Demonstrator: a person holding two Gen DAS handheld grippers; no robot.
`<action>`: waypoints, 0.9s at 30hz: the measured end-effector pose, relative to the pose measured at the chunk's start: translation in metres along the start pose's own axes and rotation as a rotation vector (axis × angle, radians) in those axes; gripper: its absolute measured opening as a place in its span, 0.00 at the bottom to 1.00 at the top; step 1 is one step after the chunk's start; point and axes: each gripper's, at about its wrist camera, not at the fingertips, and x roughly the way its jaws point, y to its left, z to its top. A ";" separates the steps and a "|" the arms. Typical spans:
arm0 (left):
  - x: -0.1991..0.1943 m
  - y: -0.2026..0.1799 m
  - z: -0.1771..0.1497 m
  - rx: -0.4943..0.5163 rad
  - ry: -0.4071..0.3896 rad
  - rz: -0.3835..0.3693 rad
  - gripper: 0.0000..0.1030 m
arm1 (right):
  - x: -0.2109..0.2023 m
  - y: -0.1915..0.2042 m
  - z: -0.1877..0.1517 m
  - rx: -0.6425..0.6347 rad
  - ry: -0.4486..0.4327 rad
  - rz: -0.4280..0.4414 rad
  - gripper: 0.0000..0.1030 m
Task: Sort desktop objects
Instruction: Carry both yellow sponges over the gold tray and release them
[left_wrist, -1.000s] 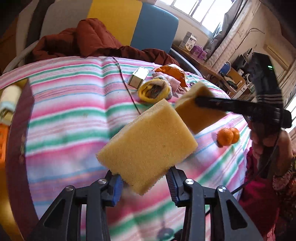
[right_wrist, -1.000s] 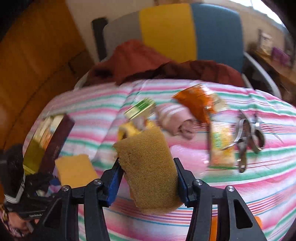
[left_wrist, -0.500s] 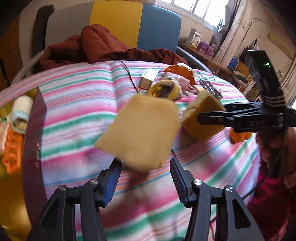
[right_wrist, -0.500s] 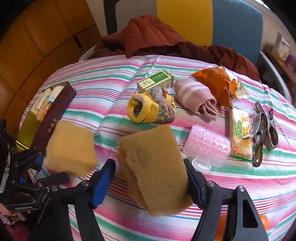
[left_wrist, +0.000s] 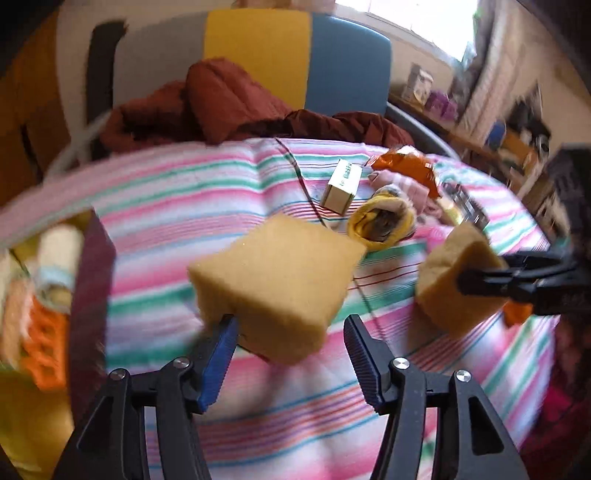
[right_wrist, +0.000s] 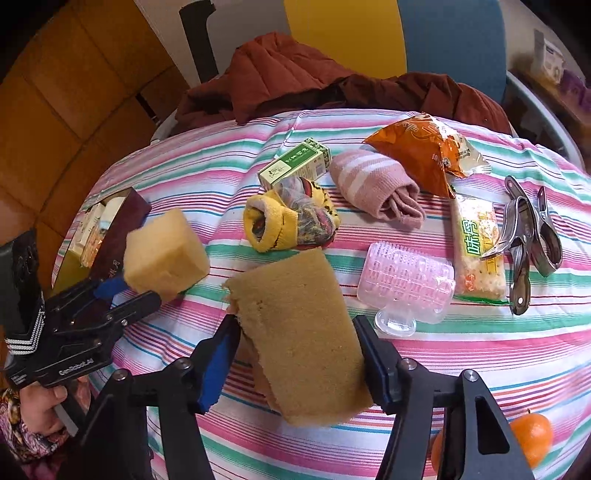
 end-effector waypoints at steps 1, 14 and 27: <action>0.001 0.000 0.000 0.015 0.003 0.001 0.59 | 0.000 0.000 0.000 -0.002 0.000 -0.004 0.61; 0.017 0.005 0.017 0.054 -0.006 0.014 0.63 | 0.002 -0.001 0.001 -0.012 -0.002 -0.038 0.57; -0.021 0.022 -0.006 -0.090 -0.037 -0.141 0.53 | -0.007 0.001 0.003 -0.013 -0.055 -0.026 0.54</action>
